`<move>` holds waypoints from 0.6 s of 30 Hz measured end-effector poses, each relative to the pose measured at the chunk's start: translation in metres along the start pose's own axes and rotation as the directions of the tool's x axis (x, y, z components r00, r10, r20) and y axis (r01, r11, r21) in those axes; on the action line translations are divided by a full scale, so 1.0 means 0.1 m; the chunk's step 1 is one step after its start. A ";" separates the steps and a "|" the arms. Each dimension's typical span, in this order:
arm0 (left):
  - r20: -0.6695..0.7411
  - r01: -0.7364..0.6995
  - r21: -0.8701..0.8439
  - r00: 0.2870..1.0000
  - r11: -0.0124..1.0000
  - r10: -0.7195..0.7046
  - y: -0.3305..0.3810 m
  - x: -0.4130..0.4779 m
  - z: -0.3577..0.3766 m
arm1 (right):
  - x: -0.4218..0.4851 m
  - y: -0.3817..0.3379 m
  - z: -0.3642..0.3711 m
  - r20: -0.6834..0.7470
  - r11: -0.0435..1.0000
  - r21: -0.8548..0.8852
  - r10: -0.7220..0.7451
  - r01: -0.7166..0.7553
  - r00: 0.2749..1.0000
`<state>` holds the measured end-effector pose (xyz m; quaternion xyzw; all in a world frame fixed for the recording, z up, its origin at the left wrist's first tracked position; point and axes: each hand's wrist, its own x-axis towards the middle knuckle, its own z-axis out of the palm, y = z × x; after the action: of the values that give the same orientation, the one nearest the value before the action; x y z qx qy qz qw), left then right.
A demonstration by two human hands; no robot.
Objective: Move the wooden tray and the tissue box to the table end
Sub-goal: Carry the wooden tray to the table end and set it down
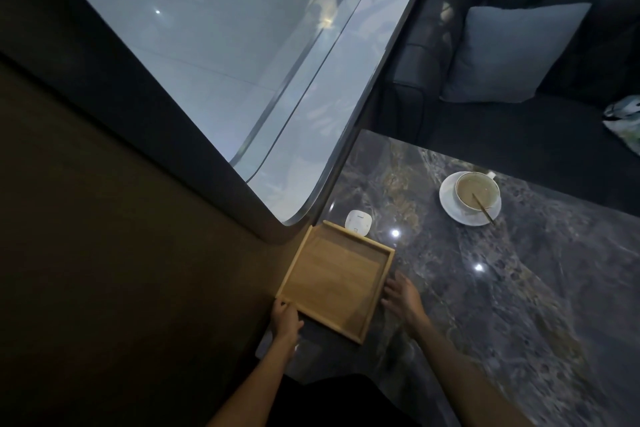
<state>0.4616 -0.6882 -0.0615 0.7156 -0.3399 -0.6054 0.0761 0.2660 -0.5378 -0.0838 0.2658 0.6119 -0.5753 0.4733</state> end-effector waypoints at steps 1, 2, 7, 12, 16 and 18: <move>0.021 0.005 0.002 1.000 1.000 -0.005 0.00 -0.02 0.00 | -0.03 -0.02 0.02 0.027 1.000 0.000 0.002 -0.002 1.000; 0.039 0.015 0.014 0.999 1.000 -0.015 -0.02 -0.02 -0.02 | -0.03 -0.02 0.03 0.047 1.000 0.003 0.000 0.000 0.999; 0.104 -0.113 0.196 0.990 0.974 0.093 -0.09 -0.06 -0.05 | -0.07 0.03 -0.01 0.048 0.990 -0.131 -0.045 0.051 0.998; 0.211 -0.389 0.422 0.921 0.819 0.329 -0.05 -0.31 -0.02 | -0.31 0.21 0.05 0.236 0.765 -0.517 -0.305 0.385 0.923; 0.428 -0.547 0.550 0.834 0.631 0.349 0.00 -0.52 0.21 | -0.54 0.26 -0.01 0.336 0.516 -0.680 -0.411 0.520 0.847; 0.492 -0.589 0.618 0.807 0.522 0.328 0.00 -0.60 0.37 | -0.63 0.23 -0.20 0.329 0.476 -0.717 -0.415 0.510 0.848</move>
<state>0.4258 -0.6424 -0.0221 0.4578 -0.7428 -0.4735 -0.1203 0.3066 -0.5006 -0.0409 -0.1748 0.8207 -0.3692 0.3996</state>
